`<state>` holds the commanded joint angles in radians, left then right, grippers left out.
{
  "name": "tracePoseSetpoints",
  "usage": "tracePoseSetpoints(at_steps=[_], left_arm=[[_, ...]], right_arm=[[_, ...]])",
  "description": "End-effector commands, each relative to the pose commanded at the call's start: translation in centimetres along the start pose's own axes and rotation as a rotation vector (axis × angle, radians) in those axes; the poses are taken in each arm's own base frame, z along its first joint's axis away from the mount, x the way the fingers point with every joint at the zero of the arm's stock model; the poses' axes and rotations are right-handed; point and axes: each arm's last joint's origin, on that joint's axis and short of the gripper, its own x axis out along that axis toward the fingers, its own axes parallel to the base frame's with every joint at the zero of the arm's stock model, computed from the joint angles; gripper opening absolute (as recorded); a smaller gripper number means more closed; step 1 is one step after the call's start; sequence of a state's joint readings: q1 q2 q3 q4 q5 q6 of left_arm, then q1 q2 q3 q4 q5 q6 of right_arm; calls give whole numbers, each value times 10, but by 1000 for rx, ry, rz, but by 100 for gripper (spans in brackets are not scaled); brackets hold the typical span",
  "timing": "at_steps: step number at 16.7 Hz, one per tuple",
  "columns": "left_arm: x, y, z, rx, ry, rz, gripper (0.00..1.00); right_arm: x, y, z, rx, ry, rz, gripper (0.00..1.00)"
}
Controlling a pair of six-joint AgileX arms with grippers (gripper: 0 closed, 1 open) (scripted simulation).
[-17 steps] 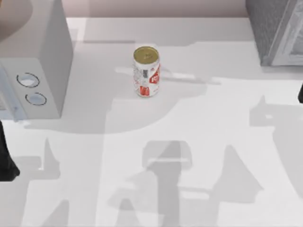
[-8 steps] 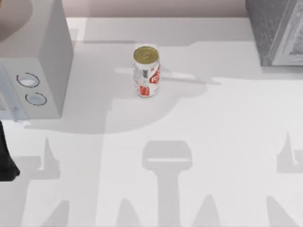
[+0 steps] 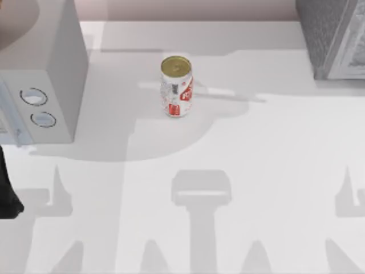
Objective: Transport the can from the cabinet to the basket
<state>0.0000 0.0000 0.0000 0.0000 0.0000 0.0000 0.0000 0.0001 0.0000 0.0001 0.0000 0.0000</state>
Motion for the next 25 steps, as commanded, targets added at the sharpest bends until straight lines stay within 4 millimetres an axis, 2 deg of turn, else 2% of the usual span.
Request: tracePoseSetpoints(at_steps=[5, 10, 14, 17, 21, 25], left_arm=[[0, 0, 0, 0, 0, 0, 100], [0, 0, 0, 0, 0, 0, 100], [0, 0, 0, 0, 0, 0, 100], [0, 0, 0, 0, 0, 0, 100], [0, 0, 0, 0, 0, 0, 100], [0, 0, 0, 0, 0, 0, 100]], right_arm=[[3, -4, 10, 2, -23, -1, 100], [22, -28, 35, -6, -51, -10, 100], [47, -69, 43, -8, -32, -13, 100], [59, -111, 38, -3, -16, -11, 100], [59, -164, 19, 3, -3, -5, 100], [50, -195, 4, 2, -1, 0, 100]])
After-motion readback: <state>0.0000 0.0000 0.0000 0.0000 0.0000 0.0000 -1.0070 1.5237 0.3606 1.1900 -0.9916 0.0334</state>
